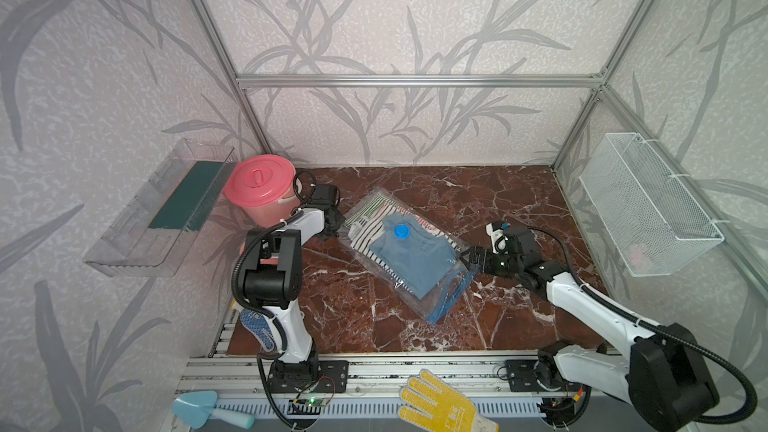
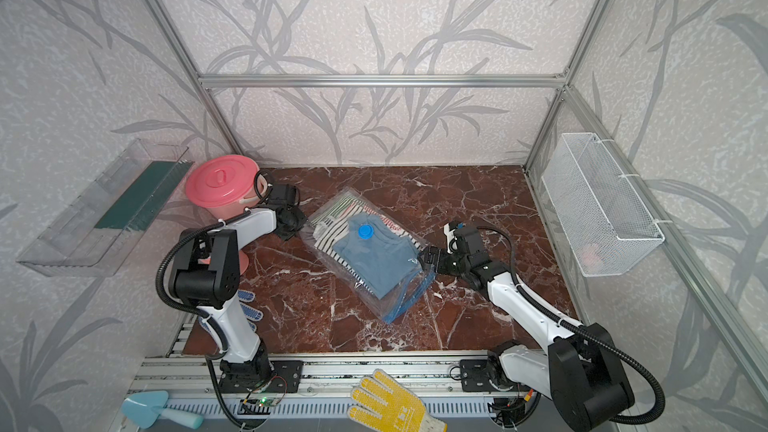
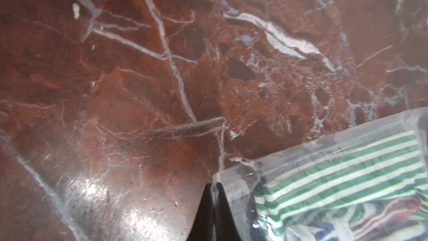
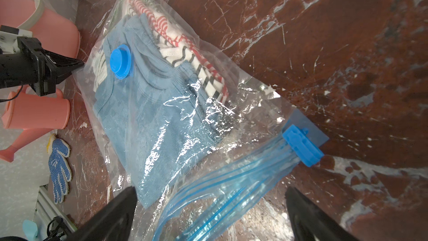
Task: Take the tank top out of the vacuum bag
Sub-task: Adjust the vacuum bag at the center of the board.
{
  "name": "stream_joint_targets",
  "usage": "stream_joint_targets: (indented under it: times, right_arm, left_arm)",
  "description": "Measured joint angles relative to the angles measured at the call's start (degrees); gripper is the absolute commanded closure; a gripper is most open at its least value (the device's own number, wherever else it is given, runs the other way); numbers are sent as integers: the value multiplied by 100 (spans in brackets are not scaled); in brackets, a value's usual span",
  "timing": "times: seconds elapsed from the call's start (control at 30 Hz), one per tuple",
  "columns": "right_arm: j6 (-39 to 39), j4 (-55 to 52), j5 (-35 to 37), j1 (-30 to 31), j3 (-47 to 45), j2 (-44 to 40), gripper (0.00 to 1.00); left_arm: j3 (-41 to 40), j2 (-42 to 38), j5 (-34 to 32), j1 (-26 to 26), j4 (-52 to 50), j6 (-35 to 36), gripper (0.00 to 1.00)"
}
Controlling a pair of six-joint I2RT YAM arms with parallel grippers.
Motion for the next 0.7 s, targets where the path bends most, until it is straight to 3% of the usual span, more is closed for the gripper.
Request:
stream_joint_targets:
  times: [0.33,0.57,0.7]
  right_arm:
    - [4,4,-96,-15,-15,-44,0]
    - [11,33,-210,-15,-13,79,1]
    - [20,37,-216,-15,-13,74,1]
  left_arm:
    - [529,-46,181,-173,-144,181,100]
    - [1947,-673,-44,-1349,-525,927,100]
    - [2131,-1506,-85,-1963,-577,1215,100]
